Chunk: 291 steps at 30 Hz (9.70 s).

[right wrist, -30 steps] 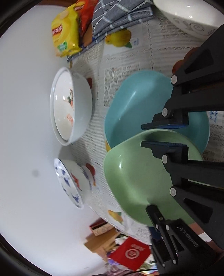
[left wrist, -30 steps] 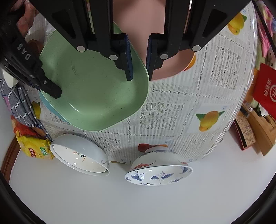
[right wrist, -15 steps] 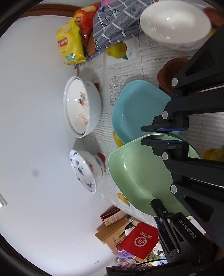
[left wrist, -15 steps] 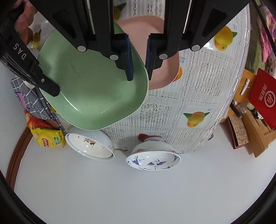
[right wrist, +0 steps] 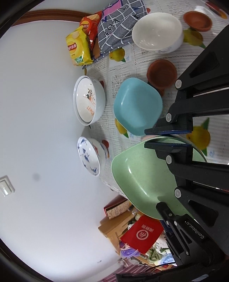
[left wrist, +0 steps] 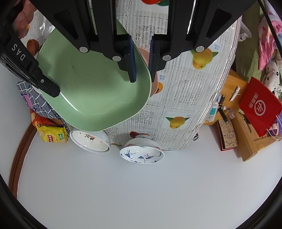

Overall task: Organize plates and bowls
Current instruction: 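Lift the green plate off the pink plate with both grippers and carry it, then lower the green plate onto the tablecloth and open both grippers, then move both grippers to the blue plate rim and close them on it, then lift the blue plate with both grippers and carry it over the green plate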

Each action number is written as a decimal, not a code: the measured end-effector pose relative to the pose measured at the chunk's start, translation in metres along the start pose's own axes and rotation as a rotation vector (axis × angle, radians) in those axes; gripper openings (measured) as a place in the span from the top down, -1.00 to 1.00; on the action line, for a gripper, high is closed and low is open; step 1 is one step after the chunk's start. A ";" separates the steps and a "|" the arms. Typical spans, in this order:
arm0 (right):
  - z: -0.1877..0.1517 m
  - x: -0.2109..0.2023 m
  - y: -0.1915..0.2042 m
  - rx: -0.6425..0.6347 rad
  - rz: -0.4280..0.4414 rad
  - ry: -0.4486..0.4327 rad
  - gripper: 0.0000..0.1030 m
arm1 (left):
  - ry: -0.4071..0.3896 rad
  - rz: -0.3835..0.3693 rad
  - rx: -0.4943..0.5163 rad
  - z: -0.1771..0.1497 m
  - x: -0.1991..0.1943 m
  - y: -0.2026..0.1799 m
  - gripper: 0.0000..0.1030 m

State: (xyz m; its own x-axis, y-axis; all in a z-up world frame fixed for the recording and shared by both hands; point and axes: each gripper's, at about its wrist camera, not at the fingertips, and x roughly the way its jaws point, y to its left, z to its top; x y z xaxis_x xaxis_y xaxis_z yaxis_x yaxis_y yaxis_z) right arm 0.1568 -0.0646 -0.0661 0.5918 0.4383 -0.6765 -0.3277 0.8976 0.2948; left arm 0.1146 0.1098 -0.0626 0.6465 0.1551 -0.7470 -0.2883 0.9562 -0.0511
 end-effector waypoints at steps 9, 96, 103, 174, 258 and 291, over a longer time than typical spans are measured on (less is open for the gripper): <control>-0.013 -0.013 0.014 0.017 0.045 0.007 0.84 | -0.009 0.046 -0.023 -0.014 -0.020 0.012 0.74; -0.050 0.122 0.006 0.096 -0.125 0.137 0.82 | 0.088 0.001 0.023 -0.002 0.136 0.026 0.74; -0.051 0.124 0.009 0.077 -0.138 0.139 0.75 | 0.091 0.000 0.033 0.000 0.140 0.025 0.74; 0.032 0.121 -0.119 0.166 -0.274 0.067 -0.10 | 0.136 -0.142 0.268 0.074 0.183 -0.094 0.00; 0.003 0.002 -0.058 0.164 -0.132 -0.035 0.86 | 0.005 -0.146 0.138 0.008 0.026 -0.048 0.82; -0.018 0.000 -0.023 0.086 -0.034 -0.059 0.88 | 0.001 -0.095 0.075 -0.025 0.005 -0.009 0.82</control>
State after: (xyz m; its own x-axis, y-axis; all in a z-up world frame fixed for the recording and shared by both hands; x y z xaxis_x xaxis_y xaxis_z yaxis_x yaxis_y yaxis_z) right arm 0.1509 -0.0857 -0.0854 0.6449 0.4071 -0.6469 -0.2436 0.9117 0.3309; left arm 0.1033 0.0956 -0.0821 0.6677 0.0622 -0.7418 -0.1717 0.9825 -0.0722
